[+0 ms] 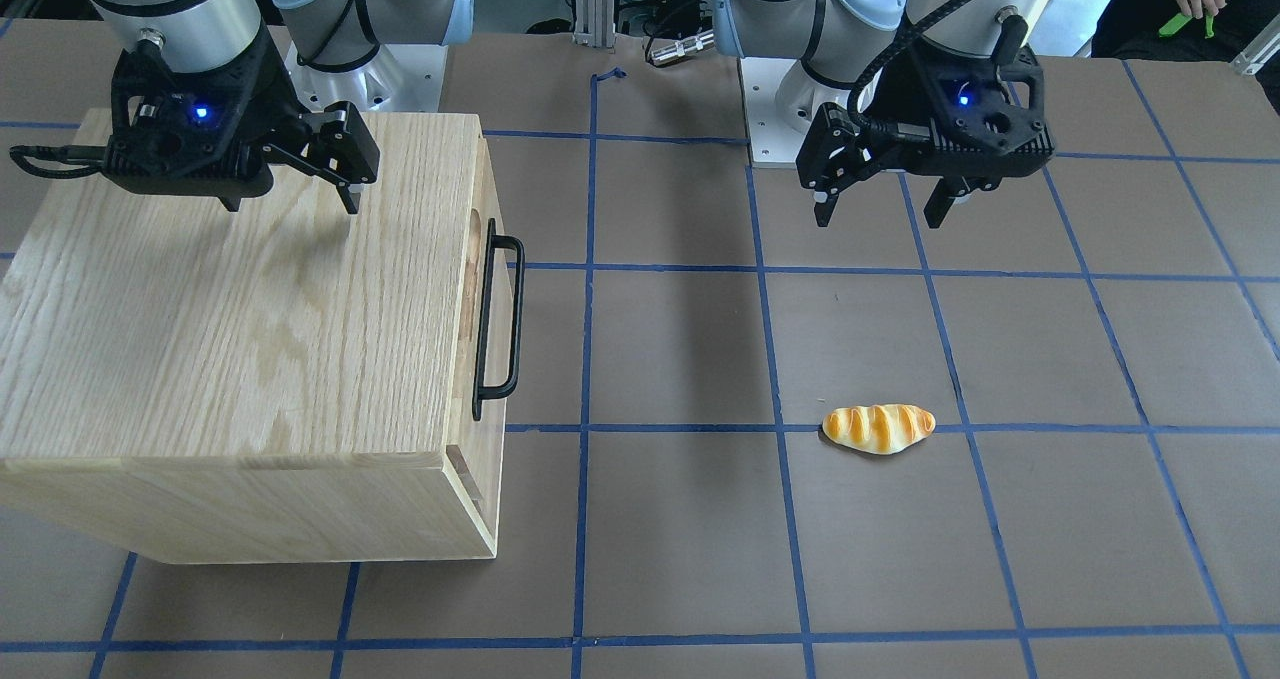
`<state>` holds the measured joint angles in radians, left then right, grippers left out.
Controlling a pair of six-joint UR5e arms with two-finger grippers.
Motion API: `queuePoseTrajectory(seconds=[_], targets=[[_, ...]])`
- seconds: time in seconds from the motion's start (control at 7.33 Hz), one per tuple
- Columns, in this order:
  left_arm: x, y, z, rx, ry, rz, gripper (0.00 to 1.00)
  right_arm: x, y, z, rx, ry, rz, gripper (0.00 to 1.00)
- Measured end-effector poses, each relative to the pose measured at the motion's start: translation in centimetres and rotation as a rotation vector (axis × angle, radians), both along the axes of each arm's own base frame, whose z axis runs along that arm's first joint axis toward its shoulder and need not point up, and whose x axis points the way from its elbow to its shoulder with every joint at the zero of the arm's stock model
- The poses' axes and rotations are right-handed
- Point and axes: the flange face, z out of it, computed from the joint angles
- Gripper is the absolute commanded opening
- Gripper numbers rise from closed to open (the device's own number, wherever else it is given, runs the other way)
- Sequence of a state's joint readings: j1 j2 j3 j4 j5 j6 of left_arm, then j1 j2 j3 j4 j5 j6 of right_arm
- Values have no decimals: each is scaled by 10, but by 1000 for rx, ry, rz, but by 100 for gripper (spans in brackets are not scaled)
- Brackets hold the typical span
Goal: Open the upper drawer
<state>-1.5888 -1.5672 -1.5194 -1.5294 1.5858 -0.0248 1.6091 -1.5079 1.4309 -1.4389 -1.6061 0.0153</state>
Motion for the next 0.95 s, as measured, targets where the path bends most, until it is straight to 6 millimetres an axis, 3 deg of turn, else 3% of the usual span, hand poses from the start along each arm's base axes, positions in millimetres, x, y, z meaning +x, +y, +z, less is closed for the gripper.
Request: queuePoseTrajectory(seconds=[0.68, 0.95], targets=[[-10, -11, -13, 21, 51, 14, 100, 0, 0, 0, -1, 0, 0, 100], [-50, -25, -36, 25, 107, 25, 100, 0, 0, 0, -1, 0, 0, 100]])
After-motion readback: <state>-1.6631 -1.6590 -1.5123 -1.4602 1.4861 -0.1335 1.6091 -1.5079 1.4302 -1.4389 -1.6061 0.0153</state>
